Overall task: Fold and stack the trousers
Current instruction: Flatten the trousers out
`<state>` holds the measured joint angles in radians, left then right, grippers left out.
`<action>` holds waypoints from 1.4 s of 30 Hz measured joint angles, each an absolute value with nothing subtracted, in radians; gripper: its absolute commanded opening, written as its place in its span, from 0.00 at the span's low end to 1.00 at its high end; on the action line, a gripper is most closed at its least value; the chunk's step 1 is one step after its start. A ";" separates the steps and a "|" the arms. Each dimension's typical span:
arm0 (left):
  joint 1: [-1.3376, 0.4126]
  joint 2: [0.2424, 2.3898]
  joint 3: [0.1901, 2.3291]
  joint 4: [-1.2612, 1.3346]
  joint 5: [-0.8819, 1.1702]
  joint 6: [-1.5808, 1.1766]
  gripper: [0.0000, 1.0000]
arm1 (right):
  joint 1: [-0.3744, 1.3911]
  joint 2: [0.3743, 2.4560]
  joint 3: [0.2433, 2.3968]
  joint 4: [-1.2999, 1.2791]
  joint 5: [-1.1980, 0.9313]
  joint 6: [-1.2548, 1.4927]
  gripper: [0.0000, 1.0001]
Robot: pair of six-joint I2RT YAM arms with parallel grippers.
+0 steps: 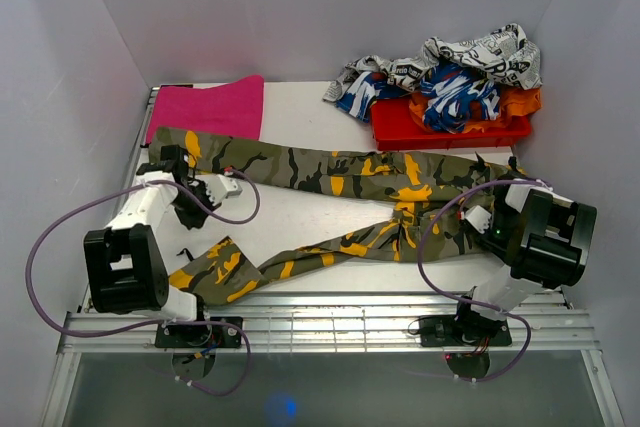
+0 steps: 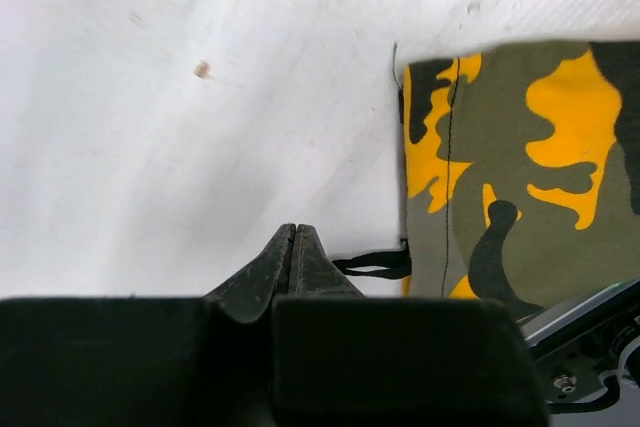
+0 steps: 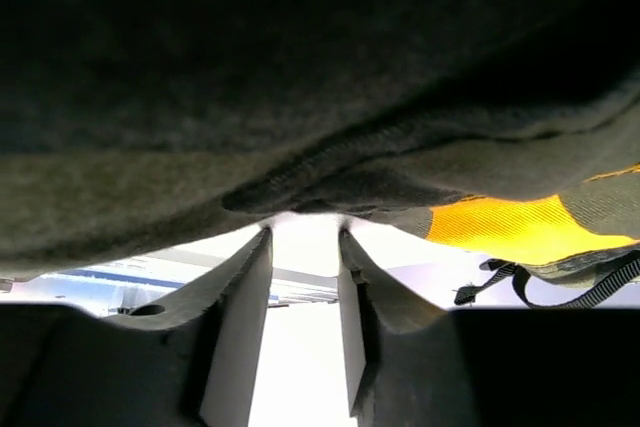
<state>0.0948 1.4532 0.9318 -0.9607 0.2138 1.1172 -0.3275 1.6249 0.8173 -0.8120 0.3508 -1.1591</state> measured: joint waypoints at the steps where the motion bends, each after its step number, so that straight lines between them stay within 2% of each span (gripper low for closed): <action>1: 0.095 1.453 0.955 -0.970 0.228 1.123 0.05 | -0.327 1.625 0.817 -0.813 0.349 -1.159 0.35; 3: 0.094 1.452 0.996 -0.981 0.255 1.129 0.14 | -0.327 1.625 0.820 -0.816 0.345 -1.159 0.36; 4: 0.091 1.453 1.008 -0.989 0.267 1.135 0.30 | -0.327 1.625 0.823 -0.817 0.339 -1.158 0.36; 6: 0.090 1.456 1.024 -1.021 0.299 1.158 0.54 | -0.327 1.625 0.830 -0.821 0.330 -1.156 0.35; 7: 0.090 1.456 1.028 -1.039 0.315 1.170 0.83 | -0.327 1.625 0.836 -0.824 0.324 -1.155 0.35; 8: 0.089 1.456 1.029 -1.056 0.335 1.184 0.89 | -0.327 1.625 0.841 -0.828 0.321 -1.154 0.36; 9: 0.086 1.454 1.028 -1.069 0.349 1.200 0.98 | -0.327 1.625 0.846 -0.833 0.317 -1.153 0.35; 17: -0.030 1.448 0.968 -1.056 0.402 1.251 0.98 | -0.327 1.625 0.878 -0.861 0.304 -1.142 0.36; 20: -0.087 1.484 0.951 -1.009 0.402 1.242 0.95 | -0.327 1.625 0.884 -0.868 0.303 -1.137 0.36; 24: -0.142 1.531 0.873 -0.946 0.375 1.244 0.87 | -0.327 1.625 0.896 -0.883 0.304 -1.134 0.36; 27: -0.155 1.496 0.823 -0.905 0.338 1.282 0.76 | -0.327 1.625 0.903 -0.888 0.306 -1.134 0.36; 28: -0.155 1.489 0.814 -0.896 0.333 1.292 0.59 | -0.327 1.625 0.903 -0.888 0.308 -1.133 0.36; 29: -0.155 1.459 0.781 -0.867 0.314 1.320 0.59 | -0.327 1.625 0.903 -0.888 0.310 -1.134 0.36; 30: -0.154 1.440 0.761 -0.852 0.297 1.333 0.46 | -0.327 1.625 0.903 -0.888 0.313 -1.134 0.36; 32: -0.149 1.413 0.738 -0.852 0.279 1.338 0.34 | -0.327 1.627 0.902 -0.887 0.317 -1.134 0.36; 33: -0.144 1.408 0.735 -0.860 0.271 1.339 0.15 | -0.327 1.628 0.902 -0.887 0.320 -1.134 0.36; 34: -0.130 1.410 0.739 -0.874 0.264 1.330 0.05 | -0.327 1.630 0.902 -0.887 0.323 -1.134 0.36; 35: -0.113 1.417 0.750 -0.887 0.253 1.328 0.00 | -0.327 1.632 0.902 -0.886 0.326 -1.134 0.36; 38: -0.025 1.477 0.821 -0.915 0.232 1.325 0.00 | -0.329 1.645 0.902 -0.885 0.335 -1.134 0.36; 42: 0.152 1.608 1.084 -0.962 0.222 1.308 0.00 | -0.337 1.658 0.902 -0.884 0.339 -1.135 0.36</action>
<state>0.1520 1.6081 1.0843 -0.9615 0.2222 1.3075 -0.3370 1.6585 0.9016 -0.8837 0.3393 -1.1355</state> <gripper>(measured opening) 0.032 0.362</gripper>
